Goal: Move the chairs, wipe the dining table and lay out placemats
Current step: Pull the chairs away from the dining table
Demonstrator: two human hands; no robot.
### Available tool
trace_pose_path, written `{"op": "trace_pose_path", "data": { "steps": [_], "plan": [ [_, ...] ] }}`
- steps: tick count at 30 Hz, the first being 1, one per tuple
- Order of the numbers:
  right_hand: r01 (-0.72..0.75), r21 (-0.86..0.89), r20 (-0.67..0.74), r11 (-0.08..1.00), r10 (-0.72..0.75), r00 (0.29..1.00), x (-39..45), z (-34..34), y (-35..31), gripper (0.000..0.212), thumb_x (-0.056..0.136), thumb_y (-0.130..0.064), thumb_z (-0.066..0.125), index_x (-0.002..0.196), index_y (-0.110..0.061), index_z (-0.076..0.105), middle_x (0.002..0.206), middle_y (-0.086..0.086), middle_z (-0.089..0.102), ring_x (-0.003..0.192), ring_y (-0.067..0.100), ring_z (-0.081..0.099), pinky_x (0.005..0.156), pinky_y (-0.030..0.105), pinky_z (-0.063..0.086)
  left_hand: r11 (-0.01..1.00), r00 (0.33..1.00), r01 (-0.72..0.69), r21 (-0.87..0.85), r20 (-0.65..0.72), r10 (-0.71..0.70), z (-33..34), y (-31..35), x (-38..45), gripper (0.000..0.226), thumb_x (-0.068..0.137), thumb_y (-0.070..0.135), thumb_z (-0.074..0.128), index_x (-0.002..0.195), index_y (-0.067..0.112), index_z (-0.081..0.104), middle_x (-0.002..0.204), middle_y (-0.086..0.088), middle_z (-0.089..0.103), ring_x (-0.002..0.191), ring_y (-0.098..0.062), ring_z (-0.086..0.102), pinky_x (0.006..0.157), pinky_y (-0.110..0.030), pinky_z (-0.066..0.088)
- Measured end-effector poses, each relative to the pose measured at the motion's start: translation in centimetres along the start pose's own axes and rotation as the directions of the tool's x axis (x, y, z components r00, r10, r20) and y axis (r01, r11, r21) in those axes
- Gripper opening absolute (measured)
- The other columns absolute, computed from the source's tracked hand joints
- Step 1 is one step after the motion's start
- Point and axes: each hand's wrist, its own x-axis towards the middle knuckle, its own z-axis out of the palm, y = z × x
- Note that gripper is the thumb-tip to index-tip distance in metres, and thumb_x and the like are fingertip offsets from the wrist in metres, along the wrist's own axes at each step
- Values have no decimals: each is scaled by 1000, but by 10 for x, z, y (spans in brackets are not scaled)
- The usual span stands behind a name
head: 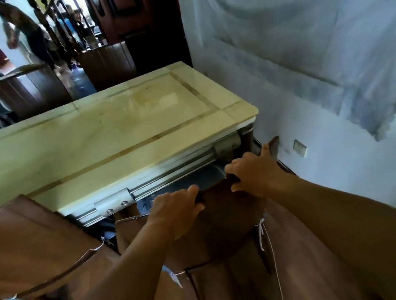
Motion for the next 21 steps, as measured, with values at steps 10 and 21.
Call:
{"op": "trace_pose_path", "data": {
  "steps": [10, 21],
  "plan": [
    [65, 16, 1, 998, -65, 998, 139, -3, 26, 34, 91, -40, 52, 123, -28, 48, 126, -2, 56, 125, 27, 43, 103, 73, 5, 977, 970, 212, 38, 114, -215, 5, -69, 98, 34, 92, 47, 40, 117, 25, 42, 115, -3, 64, 100, -29, 62, 71, -34, 42],
    [103, 28, -51, 994, -102, 994, 236, 12, 38, 29, 90, -41, 54, 115, -27, 53, 118, -2, 60, 118, 27, 48, 102, 72, 4, 944, 934, 329, 9, 146, -326, 18, -122, 160, 30, 93, 45, 39, 119, 29, 41, 112, 0, 64, 97, -27, 63, 71, -35, 47]
  ]
}}
